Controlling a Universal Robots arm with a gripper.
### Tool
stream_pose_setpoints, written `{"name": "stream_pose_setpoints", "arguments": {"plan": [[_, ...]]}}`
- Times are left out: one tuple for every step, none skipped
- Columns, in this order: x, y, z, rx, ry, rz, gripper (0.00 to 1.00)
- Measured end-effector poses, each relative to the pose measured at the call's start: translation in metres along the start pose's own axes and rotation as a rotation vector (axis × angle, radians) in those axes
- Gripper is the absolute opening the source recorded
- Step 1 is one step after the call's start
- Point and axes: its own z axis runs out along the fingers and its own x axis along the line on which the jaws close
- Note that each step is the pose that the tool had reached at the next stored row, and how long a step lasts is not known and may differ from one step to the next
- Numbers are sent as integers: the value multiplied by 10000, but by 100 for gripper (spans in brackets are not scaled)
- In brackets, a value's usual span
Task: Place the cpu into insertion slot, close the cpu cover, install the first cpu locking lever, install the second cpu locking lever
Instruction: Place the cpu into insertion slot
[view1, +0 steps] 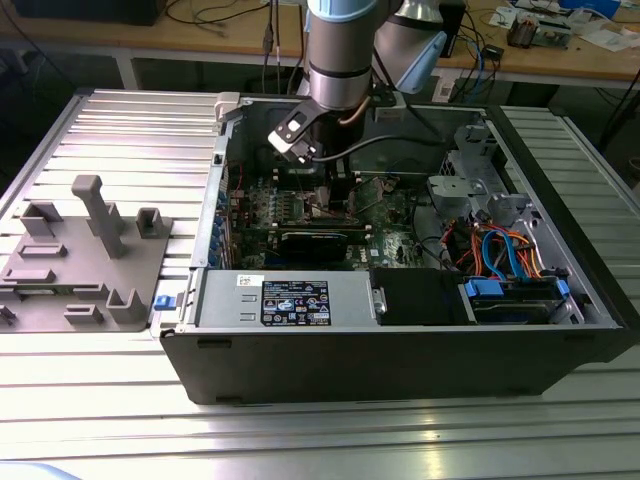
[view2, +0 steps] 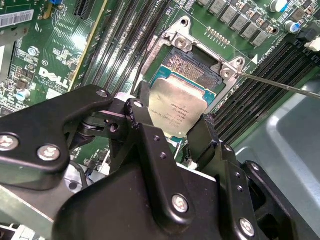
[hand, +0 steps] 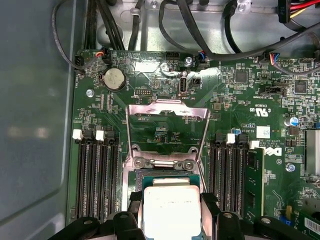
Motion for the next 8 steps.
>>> {"name": "stream_pose_setpoints", "arguments": {"plan": [[1, 0, 4, 0, -13, 1, 55], [2, -1, 6, 2, -43, 1, 55], [4, -1, 7, 3, -88, -2, 55], [10, -1, 11, 5, -147, -9, 55], [16, -1, 14, 5, -153, -9, 55], [18, -1, 17, 5, -153, -10, 55], [25, -2, 24, 6, -155, -2, 55], [28, -2, 27, 6, -156, 11, 55]]}}
